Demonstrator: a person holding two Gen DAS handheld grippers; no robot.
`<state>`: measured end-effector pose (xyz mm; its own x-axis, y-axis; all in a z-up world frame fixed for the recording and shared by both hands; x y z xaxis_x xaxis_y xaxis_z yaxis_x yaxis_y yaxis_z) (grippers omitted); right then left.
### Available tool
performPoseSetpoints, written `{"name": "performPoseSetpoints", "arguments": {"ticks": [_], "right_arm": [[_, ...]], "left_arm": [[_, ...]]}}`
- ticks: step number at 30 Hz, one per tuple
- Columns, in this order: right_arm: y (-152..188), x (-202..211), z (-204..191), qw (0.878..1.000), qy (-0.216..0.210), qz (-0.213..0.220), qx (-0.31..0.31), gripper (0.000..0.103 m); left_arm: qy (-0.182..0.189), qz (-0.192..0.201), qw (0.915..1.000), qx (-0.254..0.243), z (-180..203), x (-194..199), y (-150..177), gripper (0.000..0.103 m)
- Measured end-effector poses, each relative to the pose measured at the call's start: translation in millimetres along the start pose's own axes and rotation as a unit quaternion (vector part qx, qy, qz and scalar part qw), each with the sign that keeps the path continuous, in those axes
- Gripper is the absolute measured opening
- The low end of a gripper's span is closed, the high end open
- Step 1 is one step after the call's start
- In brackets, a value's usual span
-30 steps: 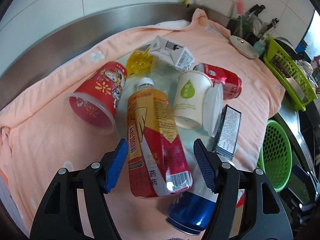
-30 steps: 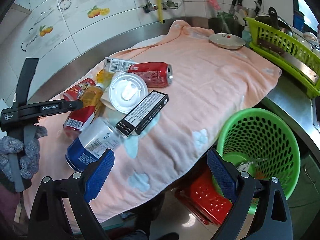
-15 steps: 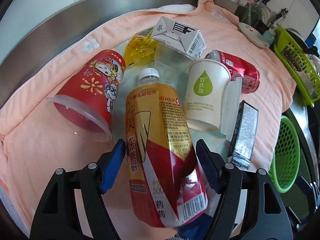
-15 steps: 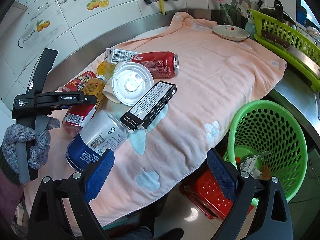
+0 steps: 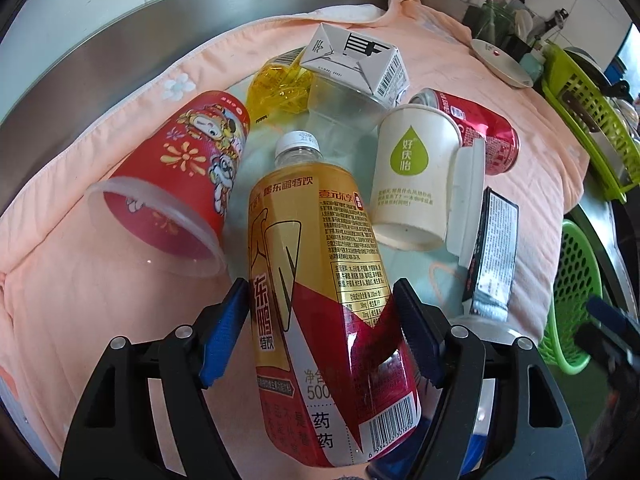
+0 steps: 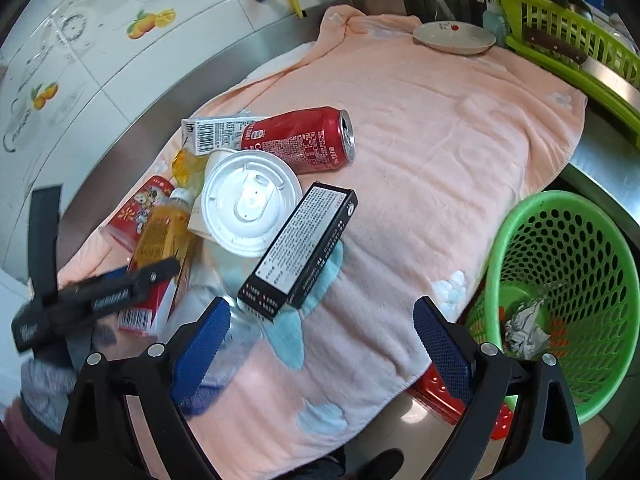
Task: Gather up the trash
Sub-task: 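Grasp yellow drink bottle with left tool while right tool grasps black box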
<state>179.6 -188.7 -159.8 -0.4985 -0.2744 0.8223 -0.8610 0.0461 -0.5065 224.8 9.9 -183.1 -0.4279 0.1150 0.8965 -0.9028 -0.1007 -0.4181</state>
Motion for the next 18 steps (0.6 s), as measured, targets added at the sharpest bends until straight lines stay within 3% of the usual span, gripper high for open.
{"name": "performPoseSetpoints", "arguments": {"ticks": [12, 18], "right_arm": [[-31, -69, -5, 0.996, 0.018, -0.054, -0.068, 0.073], [-35, -93, -10, 0.994, 0.048, -0.075, -0.062, 0.066]], "left_arm": [[0.007, -0.003, 0.9999, -0.009, -18, 13, 22, 0.072], [0.01, -0.004, 0.9999, -0.013, -20, 15, 27, 0.072]]}}
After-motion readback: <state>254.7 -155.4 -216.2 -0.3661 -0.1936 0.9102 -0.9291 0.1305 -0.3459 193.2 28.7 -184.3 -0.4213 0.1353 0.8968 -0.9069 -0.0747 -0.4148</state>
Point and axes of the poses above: each gripper's, at about its wrist camera, not at the fingertips, and x roughly against the way its jaws point, z to its right, y to its underside, the point moved 8 cm from there along -x, roughly the way its jaws point, and after that the axes turned 4 degrees about x, right-handed, at the moved point
